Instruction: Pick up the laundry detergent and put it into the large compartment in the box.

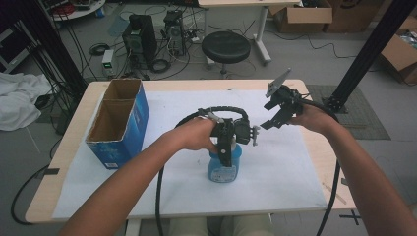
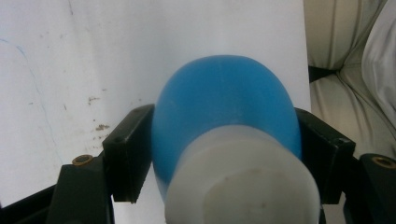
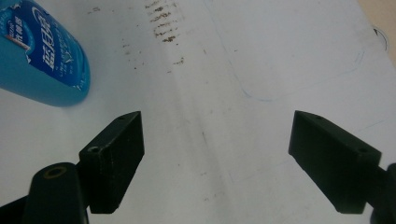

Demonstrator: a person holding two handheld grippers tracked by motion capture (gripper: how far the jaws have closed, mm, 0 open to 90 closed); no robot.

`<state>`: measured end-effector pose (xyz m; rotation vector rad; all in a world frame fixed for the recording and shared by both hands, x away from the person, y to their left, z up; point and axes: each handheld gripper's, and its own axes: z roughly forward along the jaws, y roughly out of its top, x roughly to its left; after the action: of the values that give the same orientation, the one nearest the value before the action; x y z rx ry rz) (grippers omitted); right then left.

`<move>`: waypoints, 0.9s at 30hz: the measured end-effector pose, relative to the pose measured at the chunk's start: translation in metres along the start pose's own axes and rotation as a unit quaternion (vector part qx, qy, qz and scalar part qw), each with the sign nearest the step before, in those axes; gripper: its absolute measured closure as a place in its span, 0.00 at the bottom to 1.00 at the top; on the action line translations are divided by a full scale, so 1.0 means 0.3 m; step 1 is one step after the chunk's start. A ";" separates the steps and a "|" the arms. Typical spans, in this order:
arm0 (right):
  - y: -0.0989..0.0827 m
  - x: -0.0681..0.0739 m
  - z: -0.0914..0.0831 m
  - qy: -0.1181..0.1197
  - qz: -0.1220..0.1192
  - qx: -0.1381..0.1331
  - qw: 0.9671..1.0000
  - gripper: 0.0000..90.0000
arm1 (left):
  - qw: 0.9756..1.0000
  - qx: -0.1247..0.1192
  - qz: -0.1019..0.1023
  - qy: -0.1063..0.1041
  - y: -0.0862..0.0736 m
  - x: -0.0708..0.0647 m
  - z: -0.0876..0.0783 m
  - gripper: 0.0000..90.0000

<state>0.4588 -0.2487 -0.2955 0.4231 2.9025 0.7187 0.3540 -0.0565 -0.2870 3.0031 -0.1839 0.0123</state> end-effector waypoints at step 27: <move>0.003 0.003 -0.002 0.002 0.000 0.002 1.000 0.21 | 1.000 -0.005 0.000 0.000 -0.006 -0.004 -0.006 0.41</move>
<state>0.4579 -0.2480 -0.2946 0.4218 2.9087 0.7154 0.3530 -0.0542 -0.2854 2.9924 -0.1831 0.0117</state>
